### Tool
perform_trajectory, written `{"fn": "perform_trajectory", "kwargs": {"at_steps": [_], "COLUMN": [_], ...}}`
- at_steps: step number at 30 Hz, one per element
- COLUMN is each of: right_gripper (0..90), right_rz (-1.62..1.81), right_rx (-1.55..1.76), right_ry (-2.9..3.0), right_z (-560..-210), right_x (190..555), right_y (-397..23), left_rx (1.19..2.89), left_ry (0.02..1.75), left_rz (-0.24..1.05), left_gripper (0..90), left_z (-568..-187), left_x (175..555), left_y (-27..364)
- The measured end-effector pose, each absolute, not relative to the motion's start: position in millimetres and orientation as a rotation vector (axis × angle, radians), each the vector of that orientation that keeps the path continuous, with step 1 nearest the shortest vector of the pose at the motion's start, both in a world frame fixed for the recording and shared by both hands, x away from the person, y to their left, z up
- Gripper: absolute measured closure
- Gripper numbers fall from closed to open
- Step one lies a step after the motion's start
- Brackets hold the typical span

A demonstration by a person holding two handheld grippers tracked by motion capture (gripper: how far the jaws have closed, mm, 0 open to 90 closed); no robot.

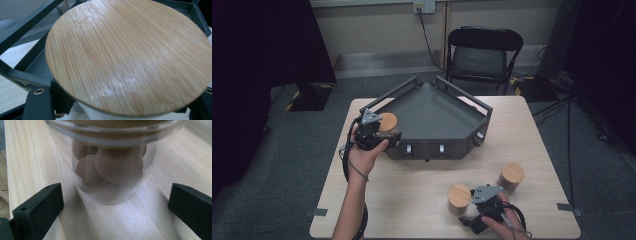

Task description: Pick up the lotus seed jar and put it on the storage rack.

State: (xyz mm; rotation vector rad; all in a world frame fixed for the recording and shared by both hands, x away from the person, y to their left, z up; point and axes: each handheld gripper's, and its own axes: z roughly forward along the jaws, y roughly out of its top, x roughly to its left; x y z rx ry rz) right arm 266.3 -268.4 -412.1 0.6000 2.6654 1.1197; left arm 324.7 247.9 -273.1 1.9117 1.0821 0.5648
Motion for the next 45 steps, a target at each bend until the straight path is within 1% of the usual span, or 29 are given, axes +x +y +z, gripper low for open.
{"fn": "perform_trajectory", "kwargs": {"at_steps": [13,22,45], "right_gripper": [0.0,0.0,0.0], "right_rz": [1.12,1.12,1.119], "right_rx": [0.6,0.602,0.603], "right_ry": [2.665,2.663,2.662], "right_z": [-412.2,-412.3,-412.3], "right_x": [266.3,265.9,265.6], "right_y": [-268.4,-268.4,-268.3], "left_rx": [1.924,1.913,1.918], "left_ry": [1.106,1.142,1.21], "left_rz": [0.581,0.616,0.638], "left_gripper": [25.8,25.8,25.8], "left_z": [-264.7,-262.1,-270.0], "left_x": [336.9,344.7,371.0], "left_y": [233.4,223.9,206.1]}}
